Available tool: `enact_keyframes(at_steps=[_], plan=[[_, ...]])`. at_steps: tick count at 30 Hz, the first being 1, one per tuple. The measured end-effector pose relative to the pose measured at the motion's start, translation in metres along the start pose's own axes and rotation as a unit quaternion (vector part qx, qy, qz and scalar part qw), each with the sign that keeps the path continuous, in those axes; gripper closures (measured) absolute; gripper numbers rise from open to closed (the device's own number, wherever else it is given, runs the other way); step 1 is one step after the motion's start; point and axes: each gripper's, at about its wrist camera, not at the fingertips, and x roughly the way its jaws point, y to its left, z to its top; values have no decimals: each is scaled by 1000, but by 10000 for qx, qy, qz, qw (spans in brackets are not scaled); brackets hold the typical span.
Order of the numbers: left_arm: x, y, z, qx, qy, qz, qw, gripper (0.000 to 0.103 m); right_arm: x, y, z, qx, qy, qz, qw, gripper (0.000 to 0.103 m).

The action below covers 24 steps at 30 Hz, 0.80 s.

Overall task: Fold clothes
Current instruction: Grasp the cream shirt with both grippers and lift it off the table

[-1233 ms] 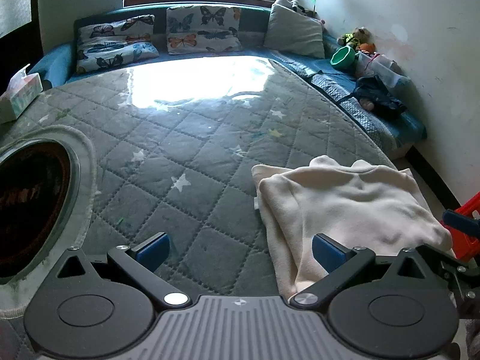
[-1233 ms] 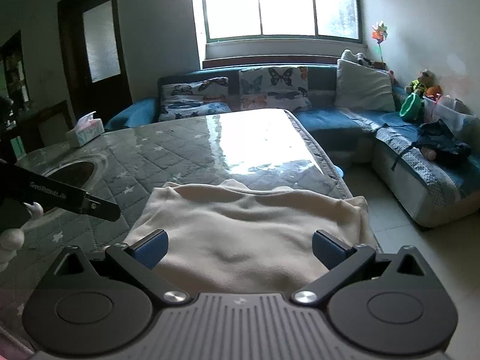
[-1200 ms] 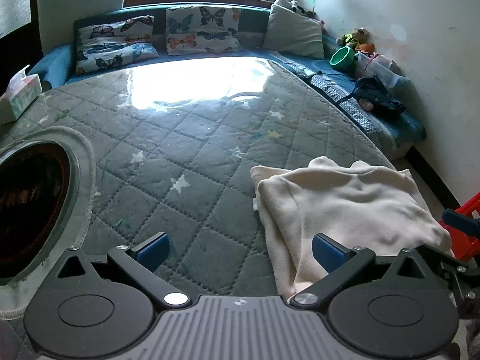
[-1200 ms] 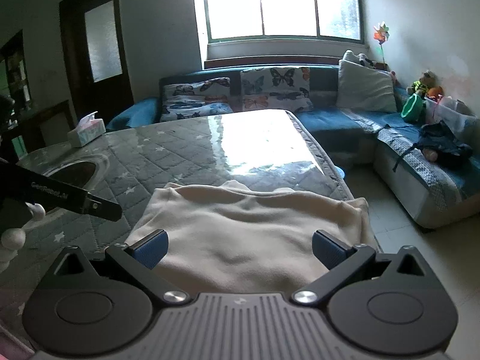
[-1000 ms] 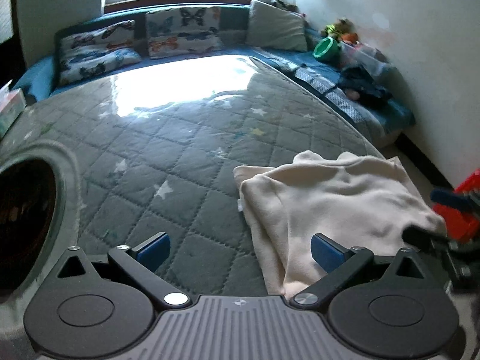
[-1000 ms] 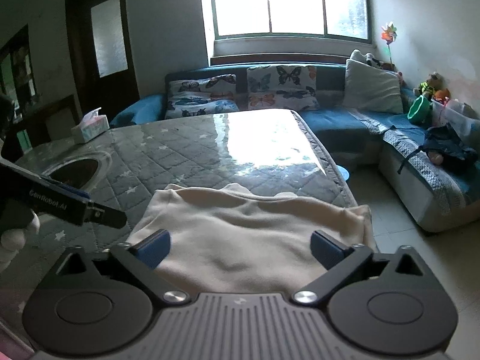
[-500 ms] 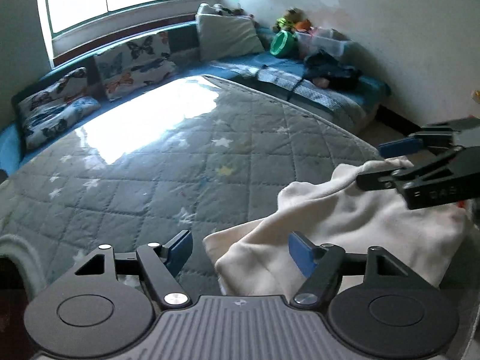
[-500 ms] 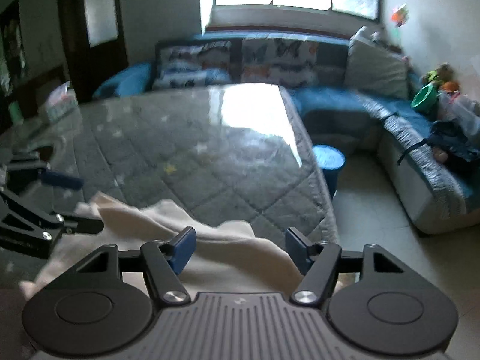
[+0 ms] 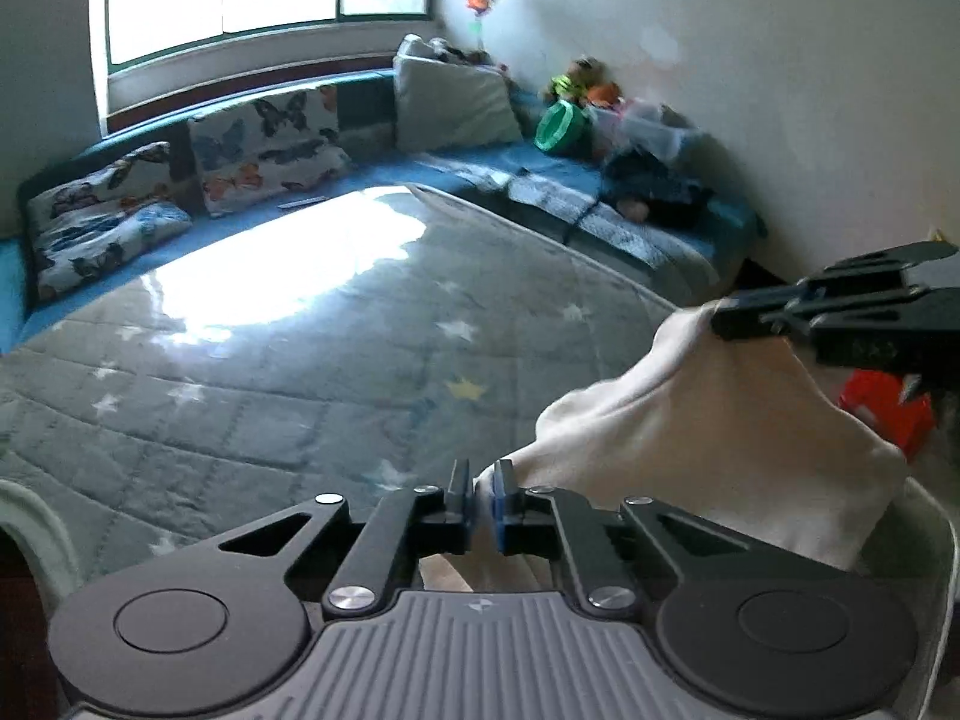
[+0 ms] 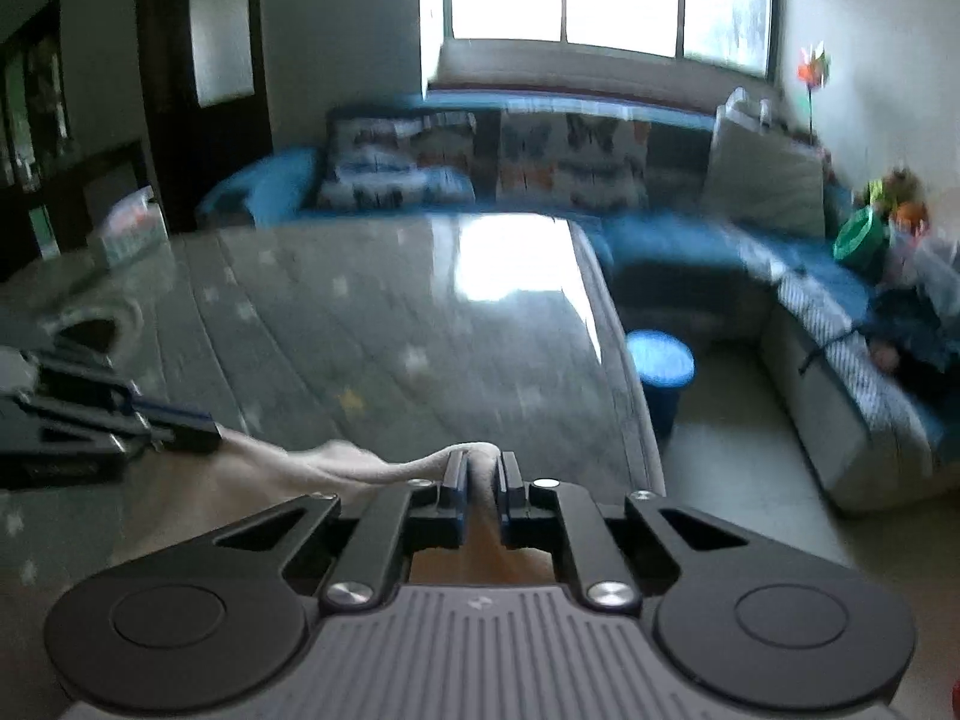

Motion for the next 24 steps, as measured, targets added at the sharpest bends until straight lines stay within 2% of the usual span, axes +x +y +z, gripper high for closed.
enact_keyframes(at_steps=[3,7,10,13,15,18,24], plan=[[-21,11,18,-192,-354,119,9991,96,-20,10,25,17,-569,132,9983,95],[-66,31,46,-289,-993,421,9937,96,-54,26,61,17,-1469,411,9883,95],[-106,47,60,-448,-1421,560,9873,96,-74,43,81,-107,-1917,735,9786,95],[-144,61,58,-518,-1691,647,9821,96,-92,62,88,-288,-2211,1085,9688,95],[-161,67,49,-504,-1692,688,9819,96,-99,71,84,-377,-2241,1250,9658,95],[-177,70,24,-500,-1497,703,9850,96,-106,86,70,-562,-2005,1491,9667,95],[-163,70,-44,-749,-468,379,9954,96,-89,121,9,-763,-814,1831,9767,95]])
